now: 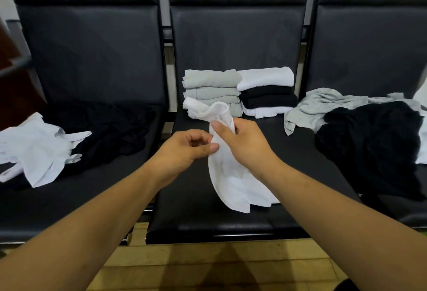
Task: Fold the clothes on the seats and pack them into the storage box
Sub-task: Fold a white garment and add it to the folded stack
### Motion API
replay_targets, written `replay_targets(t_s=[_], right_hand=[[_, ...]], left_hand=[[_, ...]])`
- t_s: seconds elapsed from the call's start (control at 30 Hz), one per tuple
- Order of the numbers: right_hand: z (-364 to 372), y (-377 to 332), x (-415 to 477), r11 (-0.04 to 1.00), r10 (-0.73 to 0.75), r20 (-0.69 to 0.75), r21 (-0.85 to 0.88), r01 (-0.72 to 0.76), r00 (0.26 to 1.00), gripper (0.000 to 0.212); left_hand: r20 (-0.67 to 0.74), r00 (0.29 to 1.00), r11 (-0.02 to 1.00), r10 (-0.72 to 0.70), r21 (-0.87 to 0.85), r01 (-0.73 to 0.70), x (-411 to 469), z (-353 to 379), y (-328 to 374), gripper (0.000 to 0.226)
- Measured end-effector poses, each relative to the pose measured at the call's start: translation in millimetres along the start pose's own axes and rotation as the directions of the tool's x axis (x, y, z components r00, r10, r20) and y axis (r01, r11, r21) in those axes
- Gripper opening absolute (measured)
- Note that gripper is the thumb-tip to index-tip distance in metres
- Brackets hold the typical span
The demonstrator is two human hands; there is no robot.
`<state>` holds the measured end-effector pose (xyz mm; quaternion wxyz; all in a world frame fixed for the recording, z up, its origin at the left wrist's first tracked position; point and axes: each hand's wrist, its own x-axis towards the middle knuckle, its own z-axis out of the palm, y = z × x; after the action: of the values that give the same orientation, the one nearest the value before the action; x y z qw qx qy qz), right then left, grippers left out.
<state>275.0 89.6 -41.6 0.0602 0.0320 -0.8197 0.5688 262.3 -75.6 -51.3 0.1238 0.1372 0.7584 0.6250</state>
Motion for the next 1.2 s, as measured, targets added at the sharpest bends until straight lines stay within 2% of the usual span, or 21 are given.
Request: replay_targets(t_s=[0.1, 0.2, 0.3, 0.4, 0.47, 0.53, 0.6, 0.67, 0.73, 0.8, 0.83, 0.9, 0.93, 0.97, 1.0, 1.07, 1.13, 1.2], right_hand=[[-7.2, -0.5, 3.5, 0.998, 0.041, -0.024, 0.049, -0.04, 0.999, 0.041], [-19.3, 2.2, 10.8, 0.959, 0.145, -0.073, 0.254, -0.123, 0.987, 0.04], [-34.8, 4.9, 15.3, 0.827, 0.254, -0.059, 0.531, -0.185, 0.965, 0.03], [-37.8, 4.2, 13.9, 0.605, 0.295, 0.058, 0.761, -0.234, 0.954, 0.033], [-35.3, 0.9, 11.2, 0.5, 0.278, 0.161, 0.817, -0.286, 0.947, 0.042], [-35.8, -1.3, 9.7, 0.46, 0.239, 0.264, 0.817, -0.348, 0.934, 0.042], [-38.2, -2.8, 8.4, 0.467, 0.208, 0.336, 0.791, -0.395, 0.919, 0.037], [-40.5, -3.3, 8.1, 0.542, 0.191, 0.359, 0.737, -0.403, 0.914, 0.023], [-43.5, -1.9, 10.2, 0.63, 0.17, 0.343, 0.683, -0.37, 0.924, 0.016], [-48.0, 1.7, 14.0, 0.655, 0.156, 0.312, 0.677, -0.335, 0.937, 0.017], [-49.7, 3.1, 15.0, 0.647, 0.149, 0.302, 0.69, -0.324, 0.942, 0.016], [-50.1, 4.8, 14.1, 0.621, 0.15, 0.283, 0.719, -0.313, 0.947, 0.012], [-48.3, 5.2, 13.2, 0.617, 0.154, 0.273, 0.724, -0.308, 0.95, 0.013], [-45.4, 5.1, 12.1, 0.623, 0.156, 0.266, 0.721, -0.303, 0.951, 0.015], [-42.2, 5.0, 11.2, 0.638, 0.152, 0.265, 0.71, -0.3, 0.952, 0.017], [-36.0, 3.6, 9.7, 0.667, 0.128, 0.283, 0.685, -0.294, 0.95, 0.018], [-31.1, 1.3, 9.0, 0.709, 0.104, 0.295, 0.647, -0.279, 0.95, 0.014], [-28.4, 0.6, 9.5, 0.768, 0.104, 0.266, 0.591, -0.247, 0.958, 0.013]], left_hand=[[-0.018, 0.999, 0.99, 0.036, -0.137, -0.038, 0.5, -3.9, 1.7, 0.011], [-0.065, 0.998, 0.959, 0.022, -0.281, -0.039, 2.0, -8.2, 3.4, 0.023], [-0.121, 0.993, 0.937, -0.006, -0.348, -0.037, 0.3, -13.1, 7.0, 0.027], [-0.151, 0.988, 0.931, -0.032, -0.364, -0.026, 0.7, -14.1, 9.0, 0.027], [-0.162, 0.986, 0.921, -0.05, -0.389, -0.017, 1.7, -12.5, 9.6, 0.026], [-0.174, 0.983, 0.922, -0.053, -0.386, -0.018, 1.8, -11.6, 10.6, 0.027], [-0.214, 0.975, 0.929, -0.058, -0.37, -0.026, 1.8, -13.7, 11.5, 0.026], [-0.279, 0.958, 0.939, -0.068, -0.343, -0.034, 2.3, -18.2, 10.6, 0.025], [-0.34, 0.936, 0.94, -0.094, -0.34, -0.029, 2.9, -24.5, 7.7, 0.024], [-0.395, 0.908, 0.94, -0.136, -0.34, -0.007, 4.7, -31.8, 3.5, 0.021], [-0.432, 0.891, 0.962, -0.141, -0.274, 0.02, 5.7, -35.2, -0.6, 0.017], [-0.464, 0.885, 0.989, -0.044, 0.103, 0.104, 4.7, -36.3, -5.3, 0.007], [-0.438, 0.898, 0.953, 0.043, 0.289, 0.095, 2.7, -32.6, -5.6, 0.006], [-0.392, 0.91, 0.915, 0.137, 0.402, 0.036, 1.6, -27.6, -5.2, 0.01], [-0.335, 0.922, 0.899, 0.193, 0.437, -0.029, 0.4, -20.6, -2.1, 0.012], [-0.174, 0.969, 0.932, 0.176, 0.347, -0.107, -1.7, -4.1, 8.7, 0.015], [-0.036, 0.997, 0.958, 0.072, 0.282, -0.059, -1.2, 8.2, 13.9, 0.024], [-0.011, 0.999, 0.964, 0.033, 0.263, -0.029, 0.2, 11.5, 13.2, 0.024]])
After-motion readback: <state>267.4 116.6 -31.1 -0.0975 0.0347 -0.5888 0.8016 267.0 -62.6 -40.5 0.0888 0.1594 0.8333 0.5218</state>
